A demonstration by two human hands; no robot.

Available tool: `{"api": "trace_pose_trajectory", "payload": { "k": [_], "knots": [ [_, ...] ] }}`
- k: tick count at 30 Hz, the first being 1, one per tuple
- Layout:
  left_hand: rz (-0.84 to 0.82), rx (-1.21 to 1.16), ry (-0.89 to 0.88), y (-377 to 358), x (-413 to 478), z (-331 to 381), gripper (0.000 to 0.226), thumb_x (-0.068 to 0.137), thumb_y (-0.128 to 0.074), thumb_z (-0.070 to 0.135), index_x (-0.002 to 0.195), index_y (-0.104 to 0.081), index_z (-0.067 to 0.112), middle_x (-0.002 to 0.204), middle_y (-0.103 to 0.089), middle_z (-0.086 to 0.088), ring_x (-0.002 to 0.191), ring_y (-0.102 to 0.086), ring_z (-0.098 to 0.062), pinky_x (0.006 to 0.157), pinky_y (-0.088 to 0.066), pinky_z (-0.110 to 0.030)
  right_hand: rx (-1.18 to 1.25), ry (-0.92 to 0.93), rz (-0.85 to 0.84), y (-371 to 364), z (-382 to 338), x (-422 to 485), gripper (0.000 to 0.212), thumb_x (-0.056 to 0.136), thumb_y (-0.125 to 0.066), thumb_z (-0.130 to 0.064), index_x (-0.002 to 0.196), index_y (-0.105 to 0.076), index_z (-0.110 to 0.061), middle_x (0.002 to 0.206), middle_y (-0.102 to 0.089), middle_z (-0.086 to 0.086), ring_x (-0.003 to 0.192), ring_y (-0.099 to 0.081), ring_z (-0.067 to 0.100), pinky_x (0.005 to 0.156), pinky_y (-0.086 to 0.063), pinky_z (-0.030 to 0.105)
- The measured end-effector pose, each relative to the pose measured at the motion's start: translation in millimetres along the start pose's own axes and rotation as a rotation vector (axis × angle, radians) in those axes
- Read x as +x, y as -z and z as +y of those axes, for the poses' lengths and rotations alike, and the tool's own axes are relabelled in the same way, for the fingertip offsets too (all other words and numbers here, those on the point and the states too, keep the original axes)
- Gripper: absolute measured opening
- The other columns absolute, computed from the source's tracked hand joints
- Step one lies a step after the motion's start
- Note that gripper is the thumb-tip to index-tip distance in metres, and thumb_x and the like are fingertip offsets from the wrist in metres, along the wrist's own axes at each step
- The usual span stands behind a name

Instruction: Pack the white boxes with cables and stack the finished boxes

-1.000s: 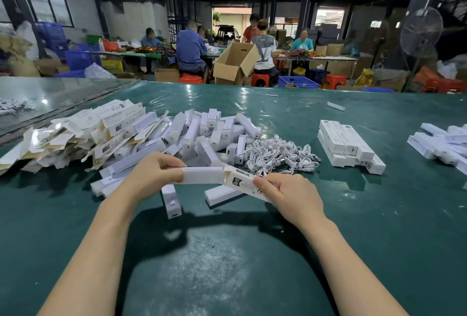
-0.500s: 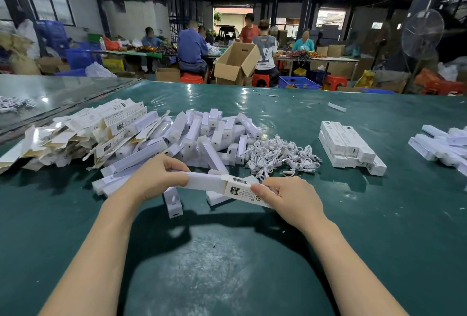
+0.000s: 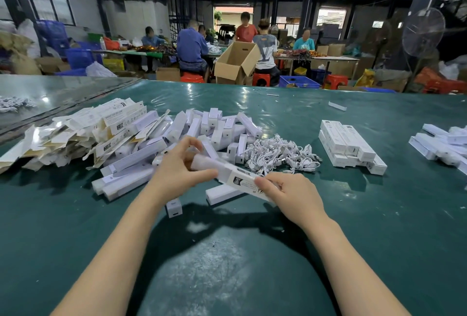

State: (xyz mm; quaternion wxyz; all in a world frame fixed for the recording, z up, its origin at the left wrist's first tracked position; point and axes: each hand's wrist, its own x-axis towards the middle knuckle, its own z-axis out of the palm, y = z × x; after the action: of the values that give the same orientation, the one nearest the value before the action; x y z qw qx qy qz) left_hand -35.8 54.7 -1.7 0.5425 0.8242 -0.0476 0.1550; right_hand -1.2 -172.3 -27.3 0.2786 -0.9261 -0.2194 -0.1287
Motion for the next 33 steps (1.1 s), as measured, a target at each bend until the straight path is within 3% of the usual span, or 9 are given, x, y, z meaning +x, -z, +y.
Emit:
{"api": "trace_pose_trajectory", "payload": {
  "k": [5, 10, 14, 16, 18, 22, 26, 29, 33],
  "knots": [
    [0.295, -0.28, -0.058, -40.9, -2.1, 7.0, 0.034, 0.075, -0.072, 0.004, 0.082, -0.043, 0.02, 0.091, -0.065, -0.006, 0.065, -0.059, -0.002, 0.061, -0.049, -0.014, -0.011, -0.028, 0.132, -0.8, -3.4, -0.6, 0.053, 0.08, -0.021, -0.068, 0.06, -0.031, -0.021, 0.054, -0.04, -0.003, 0.064, -0.045, 0.025, 0.054, -0.028, 0.033],
    [0.064, -0.246, -0.064, -69.2, -7.2, 9.0, 0.006, 0.088, -0.059, 0.019, 0.086, -0.06, 0.024, 0.121, -0.052, 0.004, 0.105, -0.054, -0.01, 0.096, -0.044, -0.031, -0.097, -0.018, 0.191, -6.0, -10.2, -1.9, 0.049, 0.087, -0.029, -0.066, 0.06, -0.024, -0.025, 0.054, -0.035, -0.008, 0.064, -0.04, 0.024, 0.05, -0.022, 0.034],
    [0.041, -0.361, -0.078, -68.4, -6.7, 2.9, 0.038, 0.083, -0.064, 0.008, 0.104, -0.044, 0.033, 0.095, -0.066, 0.017, 0.086, -0.064, 0.0, 0.078, -0.051, -0.015, 0.154, 0.047, 0.227, -8.0, -21.4, 0.3, 0.038, 0.084, -0.038, -0.057, 0.086, -0.058, -0.025, 0.064, -0.047, -0.014, 0.067, -0.045, 0.016, 0.054, -0.028, 0.027],
    [0.127, -0.45, -0.071, -62.4, -3.5, 0.7, 0.046, 0.083, -0.059, -0.006, 0.102, -0.041, 0.031, 0.089, -0.066, 0.01, 0.079, -0.065, 0.001, 0.069, -0.051, -0.015, 0.35, 0.11, 0.18, -7.8, -24.0, 3.8, 0.033, 0.088, -0.049, -0.037, 0.107, -0.064, -0.015, 0.085, -0.058, -0.011, 0.078, -0.05, 0.011, 0.065, -0.035, 0.021],
    [0.23, -0.525, -0.063, -51.9, 0.2, 0.8, 0.048, 0.08, -0.061, -0.008, 0.099, -0.04, 0.032, 0.091, -0.063, 0.002, 0.077, -0.065, -0.001, 0.069, -0.053, -0.022, 0.412, 0.094, 0.229, -4.3, -17.3, 6.7, 0.019, 0.091, -0.053, -0.014, 0.105, -0.066, -0.008, 0.095, -0.062, -0.004, 0.089, -0.054, 0.013, 0.074, -0.037, 0.018],
    [0.397, -0.697, -0.075, -26.8, 4.8, 3.4, 0.048, 0.067, -0.07, 0.013, 0.097, -0.038, 0.033, 0.087, -0.066, 0.001, 0.078, -0.066, -0.008, 0.069, -0.054, -0.022, 0.203, -0.1, 0.324, -0.9, 11.7, 8.9, 0.022, 0.088, -0.049, 0.002, 0.097, -0.068, -0.004, 0.1, -0.066, 0.008, 0.093, -0.057, 0.023, 0.074, -0.034, 0.023],
    [0.487, -0.689, -0.065, -9.4, 7.6, 5.8, 0.042, 0.08, -0.066, 0.007, 0.095, -0.038, 0.033, 0.069, -0.07, 0.01, 0.068, -0.063, -0.009, 0.067, -0.049, -0.025, -0.002, -0.099, -0.012, -14.4, 20.8, 7.7, 0.031, 0.087, -0.05, -0.004, 0.113, -0.063, -0.014, 0.114, -0.062, 0.006, 0.108, -0.053, 0.023, 0.089, -0.039, 0.029],
    [0.43, -0.672, 0.038, -6.1, 9.8, 5.4, 0.03, 0.085, -0.06, 0.007, 0.094, -0.04, 0.028, 0.064, -0.067, 0.005, 0.061, -0.059, -0.011, 0.062, -0.047, -0.026, -0.109, -0.064, -0.095, -16.3, 18.0, 8.3, 0.034, 0.086, -0.047, -0.004, 0.11, -0.066, -0.018, 0.11, -0.063, 0.005, 0.108, -0.051, 0.025, 0.088, -0.041, 0.032],
    [0.186, -0.61, 0.185, -16.7, 9.3, 4.8, 0.016, 0.093, -0.047, 0.01, 0.108, -0.044, 0.014, 0.075, -0.063, -0.006, 0.065, -0.062, -0.015, 0.062, -0.046, -0.028, -0.165, -0.149, 0.01, -14.3, 17.3, 6.7, 0.02, 0.085, -0.051, -0.013, 0.094, -0.069, -0.013, 0.096, -0.067, 0.006, 0.097, -0.055, 0.025, 0.078, -0.043, 0.032]
  ]
}}
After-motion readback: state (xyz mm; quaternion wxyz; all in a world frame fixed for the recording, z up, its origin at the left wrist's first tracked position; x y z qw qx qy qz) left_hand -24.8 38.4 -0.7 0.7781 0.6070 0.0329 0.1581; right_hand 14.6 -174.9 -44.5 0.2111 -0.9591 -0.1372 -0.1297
